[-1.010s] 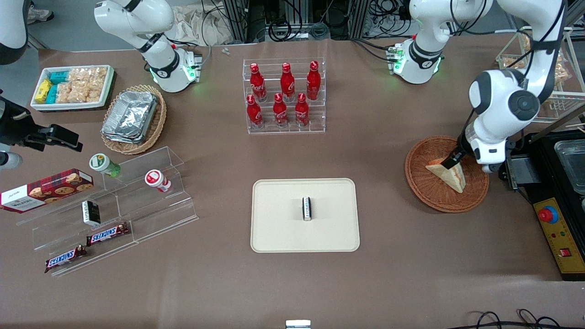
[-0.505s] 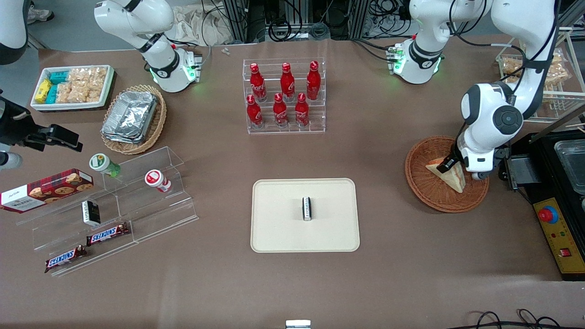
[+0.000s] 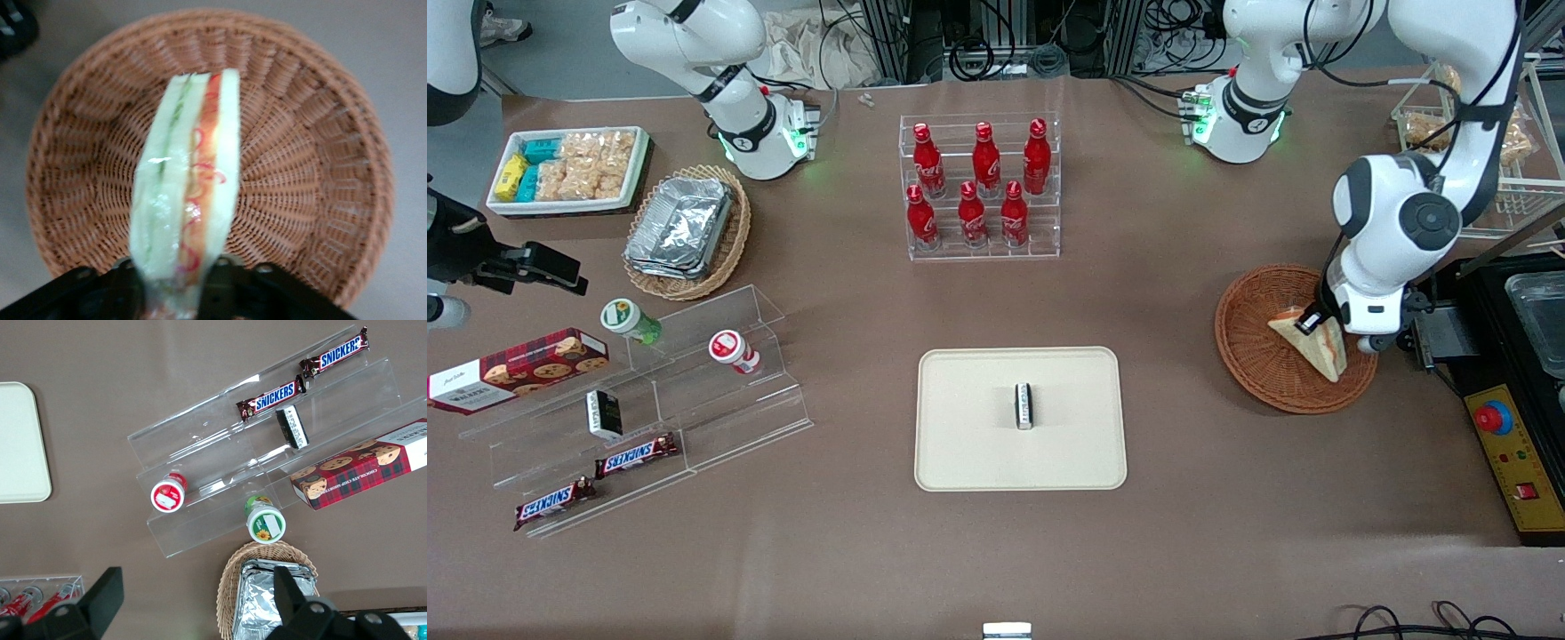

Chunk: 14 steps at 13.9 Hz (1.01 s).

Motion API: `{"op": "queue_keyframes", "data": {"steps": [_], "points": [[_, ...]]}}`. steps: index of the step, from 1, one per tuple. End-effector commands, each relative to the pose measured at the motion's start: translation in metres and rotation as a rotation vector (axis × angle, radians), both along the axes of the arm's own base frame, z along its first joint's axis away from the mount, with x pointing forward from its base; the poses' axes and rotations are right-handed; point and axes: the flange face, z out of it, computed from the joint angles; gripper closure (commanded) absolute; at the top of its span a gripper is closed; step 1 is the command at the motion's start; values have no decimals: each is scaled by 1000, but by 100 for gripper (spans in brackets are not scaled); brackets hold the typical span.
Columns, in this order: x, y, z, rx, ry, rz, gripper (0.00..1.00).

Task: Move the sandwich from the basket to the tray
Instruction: 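Lift the sandwich with the left gripper and carry it toward the cream tray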

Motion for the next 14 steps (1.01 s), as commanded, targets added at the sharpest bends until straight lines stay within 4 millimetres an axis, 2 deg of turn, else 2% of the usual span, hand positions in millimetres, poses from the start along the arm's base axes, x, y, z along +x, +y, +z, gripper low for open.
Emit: {"op": "queue_keyframes", "data": {"steps": [1,2,3,6,8,9,10,14], "points": [[6,-39,77,24,5,-140,100],[14,-72,96,23,-2,-230,100],[18,-109,107,23,-5,-305,100],[29,-204,109,-12,-23,-470,100],[31,-249,99,-46,-3,-548,100],[29,-269,93,-64,11,-582,100],[34,-281,82,-75,24,-608,100],[61,-333,50,-98,30,-759,100]]}}
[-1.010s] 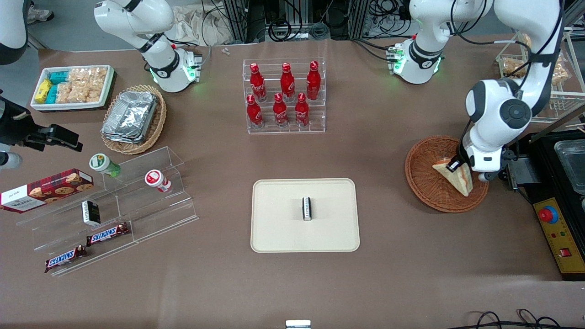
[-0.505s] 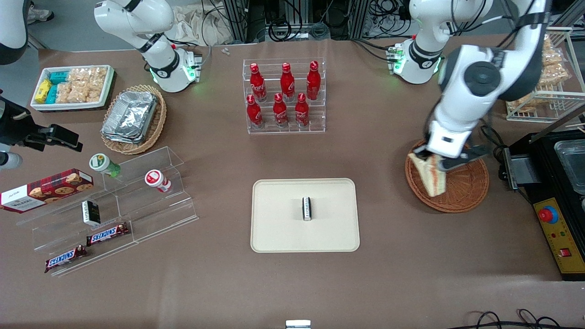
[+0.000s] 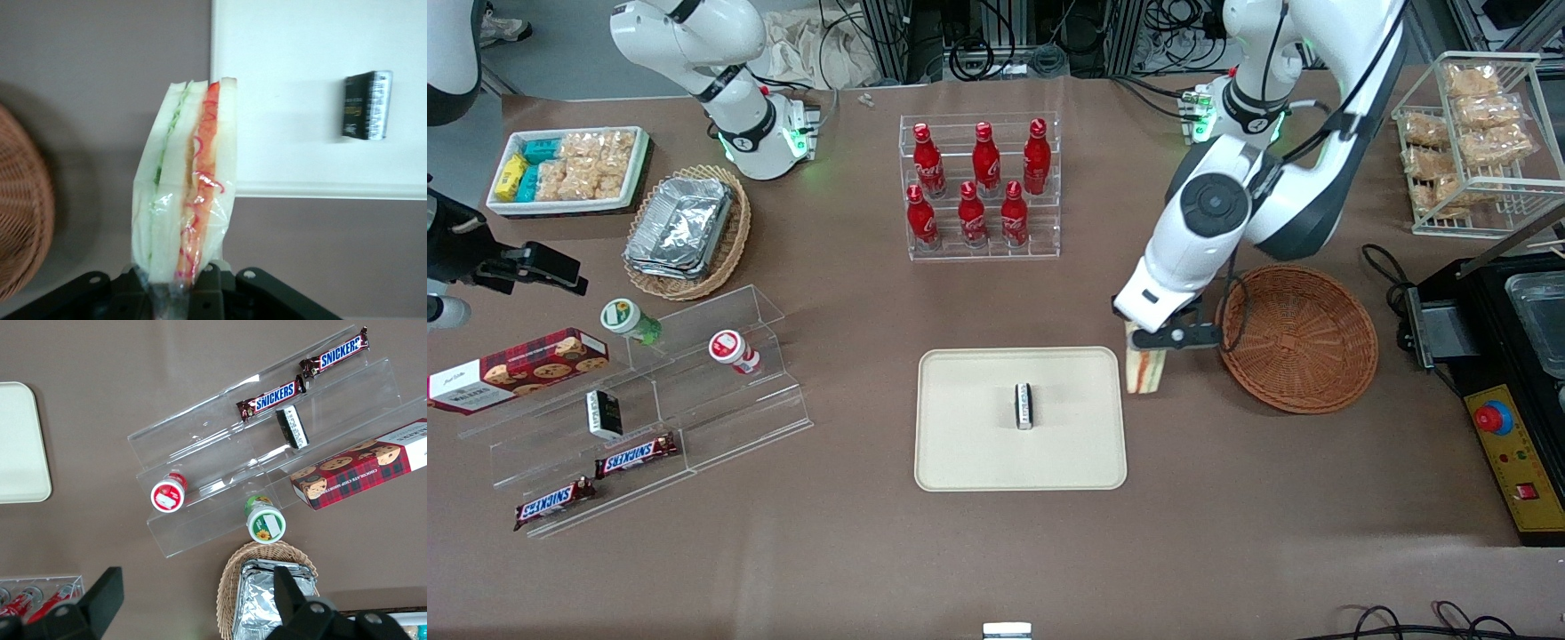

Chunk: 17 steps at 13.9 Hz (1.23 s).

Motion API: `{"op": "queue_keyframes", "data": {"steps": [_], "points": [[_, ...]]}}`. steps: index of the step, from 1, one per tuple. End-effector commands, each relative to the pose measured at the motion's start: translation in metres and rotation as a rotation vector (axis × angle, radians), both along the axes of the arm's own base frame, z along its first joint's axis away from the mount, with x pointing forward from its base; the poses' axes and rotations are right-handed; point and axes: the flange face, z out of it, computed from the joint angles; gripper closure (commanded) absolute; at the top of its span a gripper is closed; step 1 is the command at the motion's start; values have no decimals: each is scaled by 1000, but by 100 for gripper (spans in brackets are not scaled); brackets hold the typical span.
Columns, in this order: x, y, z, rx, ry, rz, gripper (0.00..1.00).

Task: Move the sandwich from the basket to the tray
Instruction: 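Lift the sandwich with the left gripper and carry it toward the cream tray, then lower the sandwich onto the tray beside the black packet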

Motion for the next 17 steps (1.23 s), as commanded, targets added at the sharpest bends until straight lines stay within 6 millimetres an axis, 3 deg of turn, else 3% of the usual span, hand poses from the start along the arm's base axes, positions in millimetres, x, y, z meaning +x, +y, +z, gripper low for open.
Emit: {"op": "queue_keyframes", "data": {"steps": [1,7,13,14,15,17], "points": [[28,-27,-21,9,-1,-66,100],[63,-46,-83,11,-36,-17,100],[61,-54,-126,15,-61,37,100],[61,-54,-129,14,-55,48,83],[60,-54,-136,18,-48,49,1],[60,-54,-137,20,-46,45,0]]}}
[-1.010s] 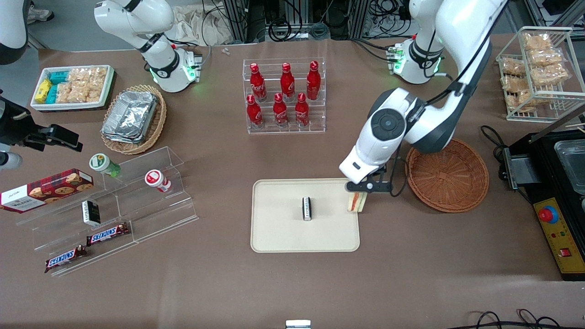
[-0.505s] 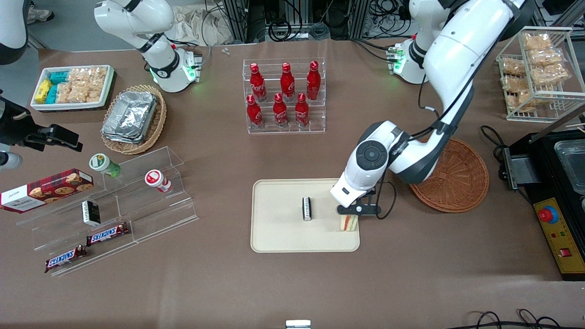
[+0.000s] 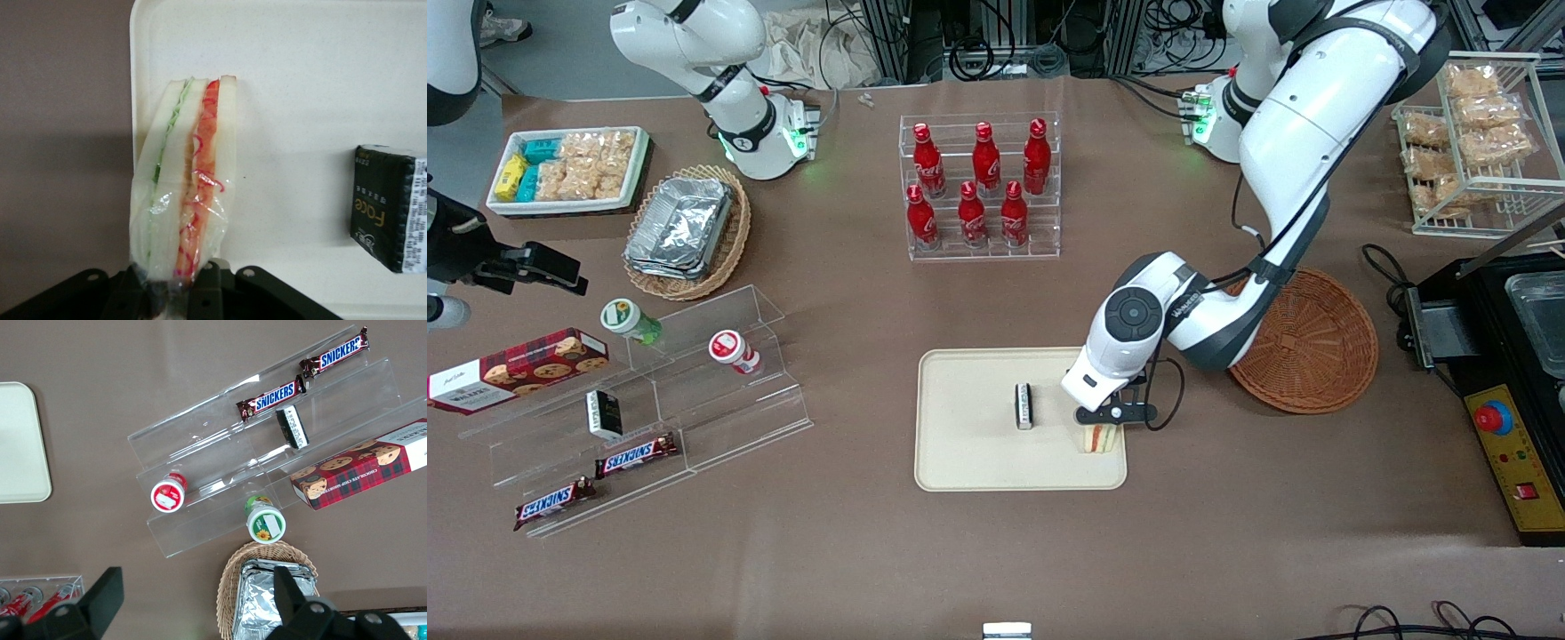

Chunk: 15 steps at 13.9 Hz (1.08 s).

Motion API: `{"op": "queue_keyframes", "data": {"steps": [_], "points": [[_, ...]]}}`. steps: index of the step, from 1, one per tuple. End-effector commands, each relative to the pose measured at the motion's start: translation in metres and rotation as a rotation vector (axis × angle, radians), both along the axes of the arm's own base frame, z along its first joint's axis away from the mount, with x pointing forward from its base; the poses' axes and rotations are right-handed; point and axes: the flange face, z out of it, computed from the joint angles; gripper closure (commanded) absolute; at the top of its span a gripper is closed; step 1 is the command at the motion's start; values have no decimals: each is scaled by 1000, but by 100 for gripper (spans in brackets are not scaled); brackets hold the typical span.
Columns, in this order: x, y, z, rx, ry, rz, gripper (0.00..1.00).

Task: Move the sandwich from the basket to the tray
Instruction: 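Lower the sandwich onto the tray beside the black packet, then open the left gripper, release the sandwich and raise the arm away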

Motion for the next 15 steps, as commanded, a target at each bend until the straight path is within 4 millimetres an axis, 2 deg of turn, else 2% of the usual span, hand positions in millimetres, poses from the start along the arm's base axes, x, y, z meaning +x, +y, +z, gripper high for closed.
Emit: {"op": "queue_keyframes", "data": {"steps": [1,3,5,6,7,9,12,13,15], "points": [[3,-6,-7,2,-9,16,0],[4,-6,-5,1,-11,23,0],[7,-3,7,4,-23,57,0],[7,-4,20,-2,-35,73,0],[3,-7,39,-4,-47,70,0],[-5,3,80,36,-52,79,0],[-23,17,169,9,-14,94,0],[-27,31,198,-4,16,75,0],[-30,80,250,-16,67,48,0]]}}
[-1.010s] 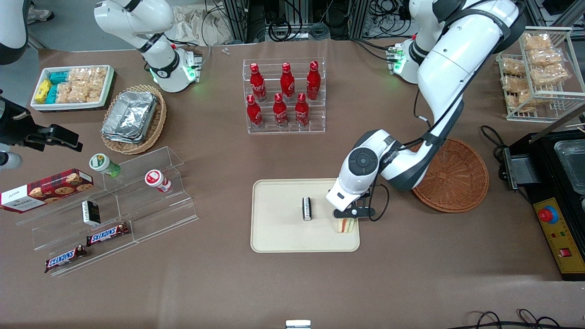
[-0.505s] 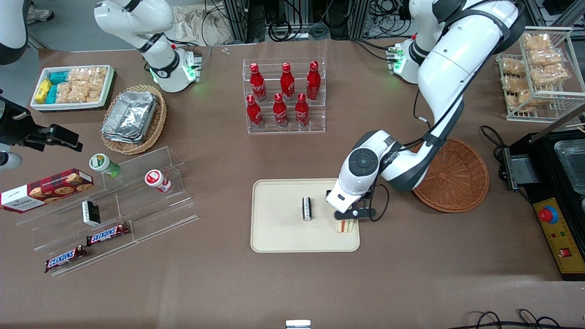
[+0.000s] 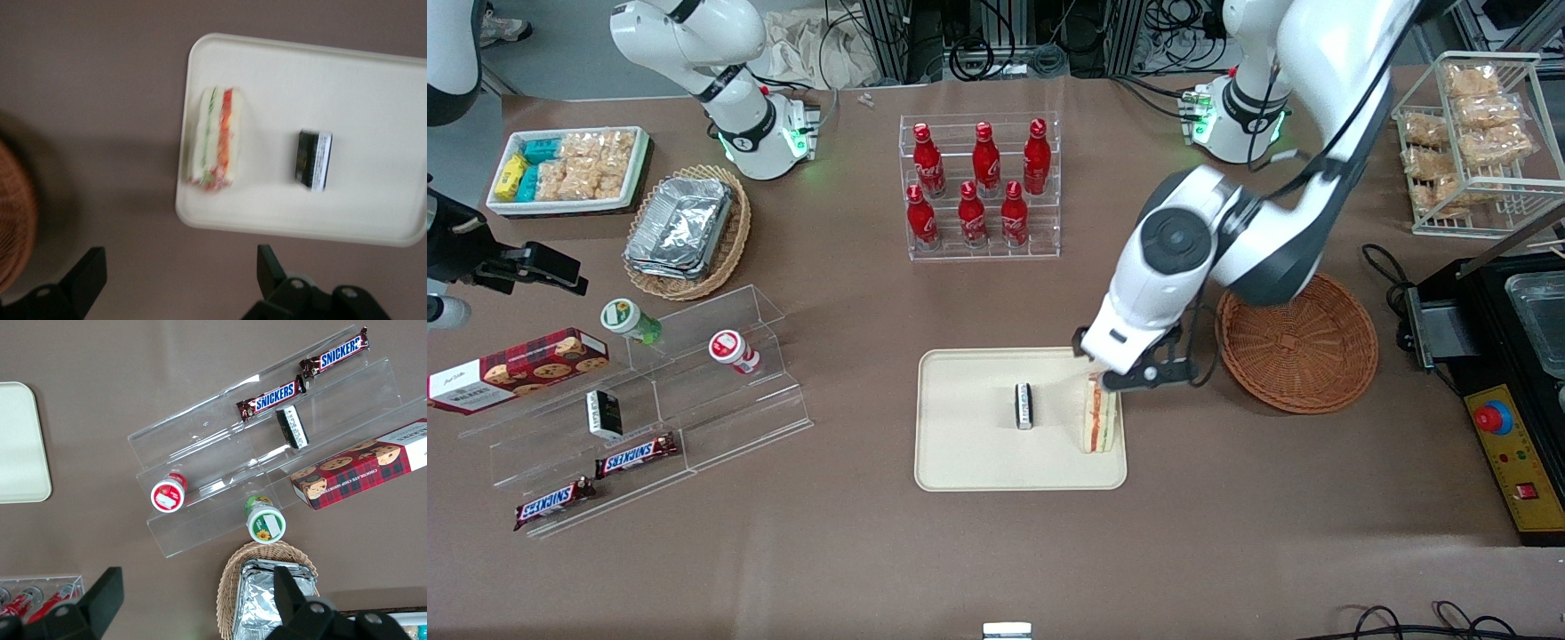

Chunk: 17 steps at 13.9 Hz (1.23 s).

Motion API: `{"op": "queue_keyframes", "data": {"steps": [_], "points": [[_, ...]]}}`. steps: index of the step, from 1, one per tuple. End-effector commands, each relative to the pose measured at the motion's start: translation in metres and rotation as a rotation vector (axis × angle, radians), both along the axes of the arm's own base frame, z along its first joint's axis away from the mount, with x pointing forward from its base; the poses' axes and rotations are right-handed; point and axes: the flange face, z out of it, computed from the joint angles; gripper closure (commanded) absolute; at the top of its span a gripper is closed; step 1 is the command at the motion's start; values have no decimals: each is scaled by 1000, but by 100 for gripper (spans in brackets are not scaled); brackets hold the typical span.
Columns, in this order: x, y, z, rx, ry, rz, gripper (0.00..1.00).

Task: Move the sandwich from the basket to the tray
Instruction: 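Open the left gripper, release the sandwich and raise the arm away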

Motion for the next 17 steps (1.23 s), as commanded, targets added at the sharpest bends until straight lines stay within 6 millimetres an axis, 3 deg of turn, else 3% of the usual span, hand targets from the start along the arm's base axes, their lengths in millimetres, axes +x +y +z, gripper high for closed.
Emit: {"op": "queue_keyframes", "data": {"steps": [1,5,9,12,17], "points": [[-12,73,65,-13,33,-33,0],[-28,168,132,3,52,-61,0],[-56,256,159,2,50,-64,0],[-49,265,168,-2,32,-57,0],[-29,248,168,-4,25,-42,0]]}}
